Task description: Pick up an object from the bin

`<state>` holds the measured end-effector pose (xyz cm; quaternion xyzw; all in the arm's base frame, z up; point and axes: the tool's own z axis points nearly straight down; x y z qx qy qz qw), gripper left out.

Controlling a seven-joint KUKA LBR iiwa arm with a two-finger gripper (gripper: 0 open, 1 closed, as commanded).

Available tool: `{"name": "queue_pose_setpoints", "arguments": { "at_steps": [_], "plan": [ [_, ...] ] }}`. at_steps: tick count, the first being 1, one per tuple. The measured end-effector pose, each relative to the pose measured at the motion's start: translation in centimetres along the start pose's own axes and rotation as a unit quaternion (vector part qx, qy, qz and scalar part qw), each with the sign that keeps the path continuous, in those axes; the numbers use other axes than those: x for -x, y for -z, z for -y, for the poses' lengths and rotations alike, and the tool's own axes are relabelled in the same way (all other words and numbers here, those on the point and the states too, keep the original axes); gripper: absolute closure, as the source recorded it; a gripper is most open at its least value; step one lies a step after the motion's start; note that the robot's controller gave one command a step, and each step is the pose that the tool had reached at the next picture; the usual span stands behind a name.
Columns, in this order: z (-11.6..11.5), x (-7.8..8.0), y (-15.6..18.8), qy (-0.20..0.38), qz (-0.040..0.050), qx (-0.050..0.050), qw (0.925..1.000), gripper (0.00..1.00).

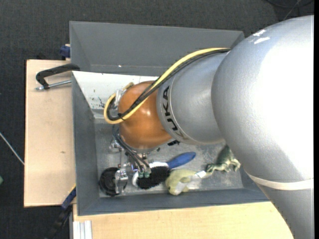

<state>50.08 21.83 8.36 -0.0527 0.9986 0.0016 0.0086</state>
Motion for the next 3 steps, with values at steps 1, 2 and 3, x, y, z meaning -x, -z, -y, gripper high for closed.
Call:
{"name": "queue_pose_setpoints", "arguments": {
  "at_steps": [1,2,3],
  "plan": [
    [-0.3,-0.5,0.1,0.001,-0.0112,0.0,0.9999,1.0],
    [3.7,0.6,11.6,-0.02,-0.002,0.0,0.9998,1.0],
    [4.8,0.3,15.7,0.102,-0.004,0.0,0.9948,1.0]
  ]
}}
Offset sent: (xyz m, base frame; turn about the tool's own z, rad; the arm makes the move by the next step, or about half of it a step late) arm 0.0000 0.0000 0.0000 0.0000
